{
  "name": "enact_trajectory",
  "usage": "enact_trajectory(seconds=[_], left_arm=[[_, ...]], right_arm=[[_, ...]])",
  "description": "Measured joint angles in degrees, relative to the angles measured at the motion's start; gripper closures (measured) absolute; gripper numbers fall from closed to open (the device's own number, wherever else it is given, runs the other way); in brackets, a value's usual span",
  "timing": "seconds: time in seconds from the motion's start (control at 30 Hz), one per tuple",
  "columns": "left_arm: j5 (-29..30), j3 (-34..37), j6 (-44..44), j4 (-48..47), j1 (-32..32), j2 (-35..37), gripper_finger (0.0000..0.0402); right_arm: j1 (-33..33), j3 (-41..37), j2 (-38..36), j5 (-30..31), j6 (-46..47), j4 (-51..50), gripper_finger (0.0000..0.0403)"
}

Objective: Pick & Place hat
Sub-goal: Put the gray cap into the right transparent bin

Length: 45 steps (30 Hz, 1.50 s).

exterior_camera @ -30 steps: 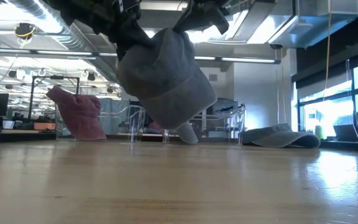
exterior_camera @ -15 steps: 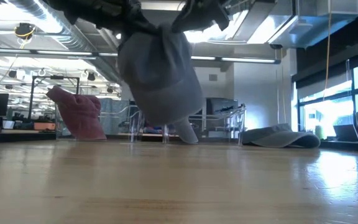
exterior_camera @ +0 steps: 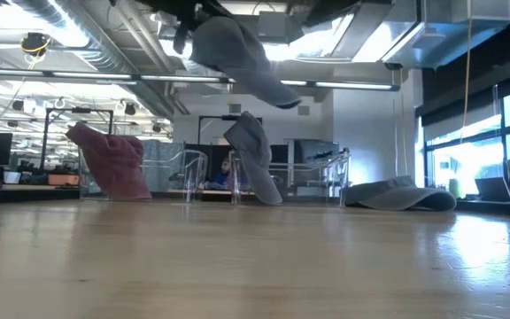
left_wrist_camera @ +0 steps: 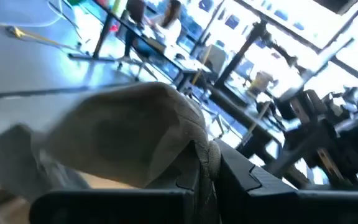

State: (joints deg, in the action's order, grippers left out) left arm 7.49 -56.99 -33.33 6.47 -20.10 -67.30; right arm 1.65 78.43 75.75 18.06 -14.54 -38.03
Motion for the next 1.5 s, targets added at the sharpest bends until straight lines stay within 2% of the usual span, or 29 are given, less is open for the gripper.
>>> enact_trajectory(seconds=[0.13,0.3,0.6,0.77,1.07,1.33,1.5], left_arm=[[0.4,-4.0,1.5,-0.1,-0.9,-3.4,0.0379],[0.1,-10.1,4.6,-0.1,-2.9,-11.2,0.0379],[-11.8,-23.3,3.2,7.1,-6.4,-23.8,0.0378],[-12.6,-29.0,4.9,7.1,-6.4,-29.3,0.0379],[-10.8,-29.6,2.6,3.7,-6.5,-38.2,0.0379],[-10.6,-29.6,1.5,-3.8,-8.4,-40.9,0.0379],[-6.1,-29.6,4.9,-10.7,-8.7,-40.7,0.0379]], right_arm=[[0.6,0.0,-2.6,-0.3,2.3,-2.3,0.0231],[0.6,0.0,-3.5,-0.2,2.3,-2.6,0.0231],[0.6,0.0,-3.3,-0.2,5.5,-6.7,0.0231],[0.6,0.0,-3.3,-0.2,8.9,-10.6,0.0231],[0.6,0.0,-3.3,-0.2,13.9,-15.6,0.0231],[0.6,0.0,-3.3,0.2,15.8,-17.4,0.0231],[0.6,0.0,-3.3,0.3,15.8,-17.4,0.0231]])
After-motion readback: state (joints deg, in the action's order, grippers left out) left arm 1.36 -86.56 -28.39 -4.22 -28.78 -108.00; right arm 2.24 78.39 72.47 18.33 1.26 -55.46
